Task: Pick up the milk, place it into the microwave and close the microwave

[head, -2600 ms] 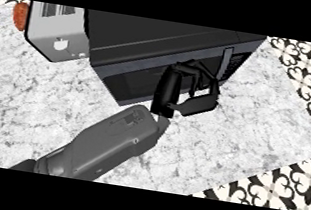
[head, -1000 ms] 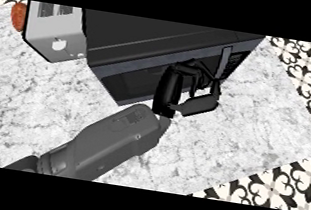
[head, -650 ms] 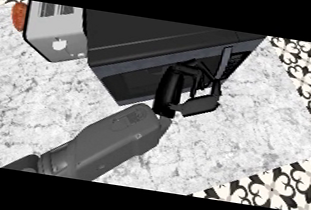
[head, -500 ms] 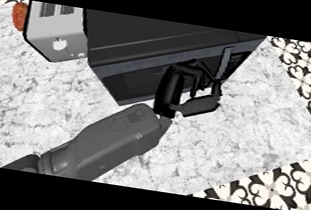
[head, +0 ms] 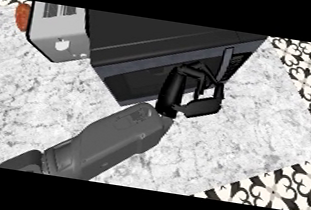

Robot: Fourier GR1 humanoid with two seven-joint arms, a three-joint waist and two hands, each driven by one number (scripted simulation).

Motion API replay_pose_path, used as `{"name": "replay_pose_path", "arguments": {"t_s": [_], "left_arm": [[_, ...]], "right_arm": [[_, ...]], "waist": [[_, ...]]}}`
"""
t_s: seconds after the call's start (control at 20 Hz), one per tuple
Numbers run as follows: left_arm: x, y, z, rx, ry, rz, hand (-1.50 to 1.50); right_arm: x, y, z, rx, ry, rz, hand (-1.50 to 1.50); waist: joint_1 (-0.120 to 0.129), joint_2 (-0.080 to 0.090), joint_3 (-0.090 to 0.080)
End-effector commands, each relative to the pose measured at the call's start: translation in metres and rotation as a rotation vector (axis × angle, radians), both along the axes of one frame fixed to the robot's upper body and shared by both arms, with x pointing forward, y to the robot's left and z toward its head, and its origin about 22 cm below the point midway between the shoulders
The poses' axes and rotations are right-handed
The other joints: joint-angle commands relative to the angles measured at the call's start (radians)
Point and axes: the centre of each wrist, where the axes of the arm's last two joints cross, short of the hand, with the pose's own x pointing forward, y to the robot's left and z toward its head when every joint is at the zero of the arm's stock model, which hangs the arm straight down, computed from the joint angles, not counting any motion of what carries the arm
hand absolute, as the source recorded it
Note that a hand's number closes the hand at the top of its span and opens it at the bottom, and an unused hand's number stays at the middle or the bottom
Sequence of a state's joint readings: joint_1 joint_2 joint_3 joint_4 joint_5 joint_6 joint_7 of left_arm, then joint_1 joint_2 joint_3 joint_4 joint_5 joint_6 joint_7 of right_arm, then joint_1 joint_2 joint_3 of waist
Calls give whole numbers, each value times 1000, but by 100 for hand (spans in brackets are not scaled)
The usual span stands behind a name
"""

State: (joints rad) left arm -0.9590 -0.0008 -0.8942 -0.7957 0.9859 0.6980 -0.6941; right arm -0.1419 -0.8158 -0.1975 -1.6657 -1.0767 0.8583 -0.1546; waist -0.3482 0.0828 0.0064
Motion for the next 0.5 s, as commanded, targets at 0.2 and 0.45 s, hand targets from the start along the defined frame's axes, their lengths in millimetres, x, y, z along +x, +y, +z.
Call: {"name": "replay_pose_path", "arguments": {"t_s": [0.2, 0.45], "left_arm": [[18, 24, -24, 66, 171, 190, 150], [16, 30, -34, 60, 238, 250, 150]], "right_arm": [[-4, -5, 9, 10, -16, 30, -150], [-11, -9, 10, -4, 4, 16, -150]], "waist": [[21, 1, -5], [44, -8, -7]]}}
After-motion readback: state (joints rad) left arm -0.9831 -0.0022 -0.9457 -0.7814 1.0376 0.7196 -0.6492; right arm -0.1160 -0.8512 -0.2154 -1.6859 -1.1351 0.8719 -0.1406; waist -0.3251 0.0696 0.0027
